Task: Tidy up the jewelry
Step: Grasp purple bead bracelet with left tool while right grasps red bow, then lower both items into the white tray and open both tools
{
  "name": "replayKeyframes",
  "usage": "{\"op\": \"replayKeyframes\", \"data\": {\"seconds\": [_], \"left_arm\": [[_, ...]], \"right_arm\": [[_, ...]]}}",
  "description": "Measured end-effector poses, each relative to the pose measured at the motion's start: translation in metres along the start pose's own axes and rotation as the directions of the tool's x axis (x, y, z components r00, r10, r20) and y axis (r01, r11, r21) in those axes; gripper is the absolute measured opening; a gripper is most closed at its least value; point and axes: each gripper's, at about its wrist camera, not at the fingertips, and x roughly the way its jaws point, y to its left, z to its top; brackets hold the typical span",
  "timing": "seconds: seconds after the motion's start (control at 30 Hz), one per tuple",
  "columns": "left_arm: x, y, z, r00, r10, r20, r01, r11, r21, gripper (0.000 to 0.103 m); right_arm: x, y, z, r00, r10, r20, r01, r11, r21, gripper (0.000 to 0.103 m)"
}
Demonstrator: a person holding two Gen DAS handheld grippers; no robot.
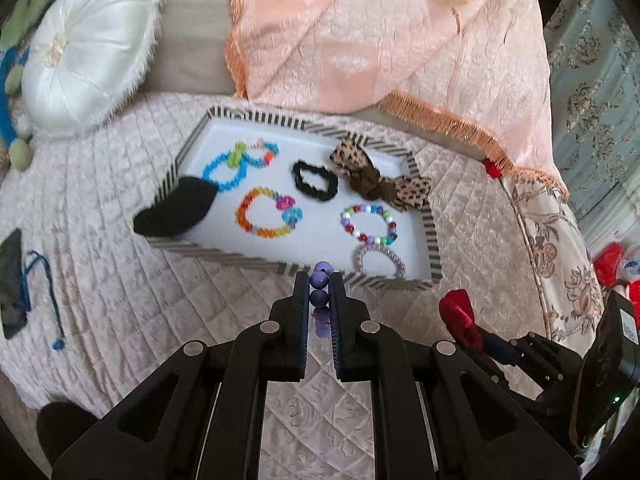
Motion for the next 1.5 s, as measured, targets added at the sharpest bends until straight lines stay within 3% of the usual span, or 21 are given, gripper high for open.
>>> {"op": "replayKeyframes", "data": {"seconds": [0.33, 0.83, 1.17, 1.5], "left_arm": [[-0.012, -0.003, 0.02, 0.999, 0.024, 0.049, -0.025, 0.999, 0.029, 0.008], [-0.002, 0.011, 0.046, 0.996, 0.07, 0.055, -0.072, 0.997, 0.033, 0.008], [0.026, 0.023, 0.079, 0.993, 0.117, 0.033, -0.118, 0.992, 0.035, 0.008], [0.087, 0.017, 0.116, 0.996, 0.093, -0.014, -0.092, 0.995, 0.026, 0.008]], "right_arm": [[0.003, 0.007, 0.019, 1.0, 0.008, 0.023, -0.008, 1.0, 0.022, 0.02], [0.029, 0.013, 0.042, 1.0, 0.022, 0.006, -0.022, 0.999, 0.034, 0.02], [0.066, 0.003, 0.062, 0.999, 0.038, -0.034, -0.036, 0.997, 0.075, 0.02], [0.117, -0.007, 0.083, 0.993, 0.041, -0.108, -0.031, 0.996, 0.088, 0.02]]}}
